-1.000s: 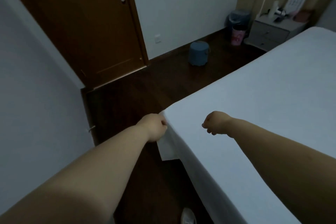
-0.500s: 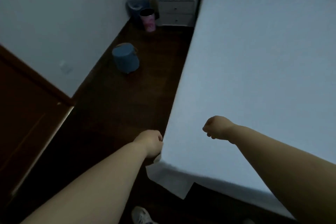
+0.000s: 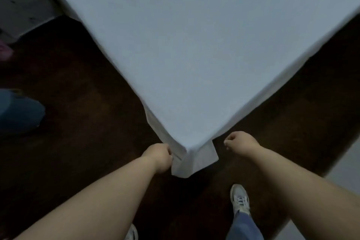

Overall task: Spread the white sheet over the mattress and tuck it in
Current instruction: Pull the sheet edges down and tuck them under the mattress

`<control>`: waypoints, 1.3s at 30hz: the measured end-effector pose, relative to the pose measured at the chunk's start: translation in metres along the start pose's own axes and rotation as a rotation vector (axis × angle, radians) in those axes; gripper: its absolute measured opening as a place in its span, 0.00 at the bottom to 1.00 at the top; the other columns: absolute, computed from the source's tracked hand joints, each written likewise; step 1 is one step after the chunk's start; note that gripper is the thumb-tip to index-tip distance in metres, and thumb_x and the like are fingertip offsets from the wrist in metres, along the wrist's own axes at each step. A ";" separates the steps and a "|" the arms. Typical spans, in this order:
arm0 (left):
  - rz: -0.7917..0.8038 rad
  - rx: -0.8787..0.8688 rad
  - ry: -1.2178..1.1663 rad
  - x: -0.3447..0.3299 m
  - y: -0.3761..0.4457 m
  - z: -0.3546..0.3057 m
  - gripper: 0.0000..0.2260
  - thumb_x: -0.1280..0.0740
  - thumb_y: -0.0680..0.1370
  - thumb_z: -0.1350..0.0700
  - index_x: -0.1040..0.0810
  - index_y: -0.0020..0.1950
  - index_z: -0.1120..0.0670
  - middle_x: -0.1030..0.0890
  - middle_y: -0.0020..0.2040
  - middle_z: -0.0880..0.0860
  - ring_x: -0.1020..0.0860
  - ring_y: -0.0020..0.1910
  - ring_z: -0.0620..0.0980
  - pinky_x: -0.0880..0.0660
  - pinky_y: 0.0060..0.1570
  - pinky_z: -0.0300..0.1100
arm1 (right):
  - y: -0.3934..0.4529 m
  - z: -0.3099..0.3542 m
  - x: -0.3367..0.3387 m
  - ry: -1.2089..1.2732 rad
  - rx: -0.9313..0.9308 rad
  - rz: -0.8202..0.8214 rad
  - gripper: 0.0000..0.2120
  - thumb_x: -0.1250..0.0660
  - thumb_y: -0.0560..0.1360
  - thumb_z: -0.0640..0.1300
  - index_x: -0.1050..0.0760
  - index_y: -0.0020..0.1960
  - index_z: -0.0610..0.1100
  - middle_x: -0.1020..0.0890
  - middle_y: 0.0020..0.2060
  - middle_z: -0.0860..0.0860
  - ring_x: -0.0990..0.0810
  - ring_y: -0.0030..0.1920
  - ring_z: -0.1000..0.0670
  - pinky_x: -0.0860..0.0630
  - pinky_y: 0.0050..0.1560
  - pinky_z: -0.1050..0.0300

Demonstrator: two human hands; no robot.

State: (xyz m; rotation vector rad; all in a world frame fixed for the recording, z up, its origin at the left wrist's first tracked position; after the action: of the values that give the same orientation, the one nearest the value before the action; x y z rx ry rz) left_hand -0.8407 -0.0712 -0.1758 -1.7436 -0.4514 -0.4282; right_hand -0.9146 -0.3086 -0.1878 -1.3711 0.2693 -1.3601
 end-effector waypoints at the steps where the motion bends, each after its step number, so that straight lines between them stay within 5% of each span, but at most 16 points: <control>1: 0.018 -0.032 0.045 -0.011 0.010 0.015 0.12 0.39 0.80 0.53 0.25 0.62 0.52 0.23 0.59 0.52 0.23 0.56 0.51 0.24 0.56 0.45 | -0.003 -0.018 -0.030 0.051 -0.067 -0.004 0.09 0.38 0.77 0.44 0.21 0.52 0.43 0.18 0.46 0.47 0.20 0.48 0.47 0.24 0.47 0.54; 7: 0.084 -0.051 0.115 -0.075 0.071 0.114 0.15 0.38 0.80 0.55 0.27 0.66 0.52 0.24 0.61 0.52 0.23 0.57 0.50 0.24 0.58 0.46 | 0.006 -0.061 -0.204 0.273 -0.290 0.010 0.09 0.36 0.78 0.45 0.23 0.56 0.45 0.20 0.45 0.49 0.20 0.47 0.50 0.22 0.52 0.53; 14: 0.140 -0.116 0.129 -0.205 0.178 0.164 0.27 0.34 0.78 0.50 0.38 0.75 0.49 0.31 0.70 0.53 0.27 0.64 0.52 0.25 0.57 0.43 | 0.088 -0.089 -0.352 0.378 -0.239 -0.057 0.25 0.36 0.77 0.44 0.37 0.73 0.47 0.22 0.58 0.46 0.21 0.44 0.50 0.28 0.36 0.59; 17: 0.041 -0.193 0.140 -0.246 0.228 0.157 0.32 0.31 0.75 0.47 0.41 0.75 0.49 0.34 0.71 0.55 0.29 0.67 0.56 0.27 0.62 0.48 | 0.127 -0.116 -0.399 0.407 -0.224 -0.092 0.29 0.34 0.76 0.44 0.41 0.74 0.47 0.22 0.59 0.45 0.21 0.52 0.46 0.26 0.41 0.57; 20: -0.059 -0.265 0.055 -0.271 0.281 0.144 0.33 0.30 0.73 0.44 0.39 0.74 0.50 0.31 0.69 0.56 0.27 0.64 0.57 0.27 0.61 0.50 | 0.170 -0.135 -0.418 0.379 -0.173 -0.168 0.30 0.33 0.75 0.46 0.40 0.74 0.46 0.23 0.61 0.45 0.23 0.58 0.44 0.25 0.54 0.54; 24: -0.207 -0.372 0.047 -0.297 0.335 0.131 0.19 0.42 0.81 0.48 0.30 0.69 0.56 0.27 0.67 0.59 0.28 0.64 0.59 0.31 0.60 0.45 | 0.230 -0.147 -0.429 0.450 -0.027 -0.297 0.29 0.32 0.75 0.44 0.38 0.73 0.44 0.23 0.61 0.44 0.23 0.59 0.44 0.27 0.54 0.55; 28: -0.088 -0.369 -0.122 -0.332 0.327 0.164 0.17 0.47 0.84 0.56 0.33 0.71 0.59 0.28 0.68 0.60 0.29 0.65 0.60 0.32 0.55 0.40 | 0.243 -0.164 -0.472 0.579 -0.034 -0.310 0.25 0.28 0.72 0.46 0.29 0.66 0.43 0.21 0.59 0.46 0.22 0.59 0.45 0.28 0.55 0.58; 31: -0.119 -0.384 -0.283 -0.331 0.303 0.185 0.16 0.43 0.82 0.55 0.28 0.68 0.57 0.25 0.65 0.59 0.27 0.65 0.58 0.31 0.66 0.47 | 0.224 -0.170 -0.508 0.551 -0.069 -0.195 0.25 0.26 0.69 0.50 0.28 0.63 0.43 0.21 0.58 0.47 0.21 0.57 0.46 0.27 0.53 0.58; 35: -0.030 -0.423 -0.317 -0.335 0.297 0.170 0.19 0.38 0.80 0.47 0.26 0.67 0.55 0.24 0.66 0.56 0.27 0.64 0.55 0.31 0.64 0.43 | 0.217 -0.124 -0.500 0.445 0.274 -0.098 0.34 0.26 0.70 0.40 0.37 0.71 0.44 0.29 0.61 0.55 0.30 0.61 0.57 0.34 0.56 0.70; 39: 0.075 -0.392 -0.257 -0.348 0.299 0.164 0.30 0.34 0.73 0.36 0.28 0.69 0.52 0.25 0.66 0.54 0.27 0.64 0.57 0.30 0.65 0.52 | 0.218 -0.109 -0.483 0.401 0.336 -0.246 0.20 0.37 0.77 0.35 0.31 0.69 0.40 0.24 0.64 0.44 0.27 0.66 0.45 0.32 0.59 0.63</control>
State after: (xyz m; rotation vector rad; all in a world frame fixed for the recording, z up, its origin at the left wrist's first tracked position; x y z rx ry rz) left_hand -0.9771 0.0046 -0.6369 -2.2027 -0.5065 -0.2485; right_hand -1.0385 -0.0629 -0.6538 -0.8664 0.1289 -1.7947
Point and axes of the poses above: each hand's wrist, its own y-axis towards the middle knuckle, its own x-axis out of the back of the hand, z = x × y, the point moved 10 cm from there along y, towards the middle knuckle
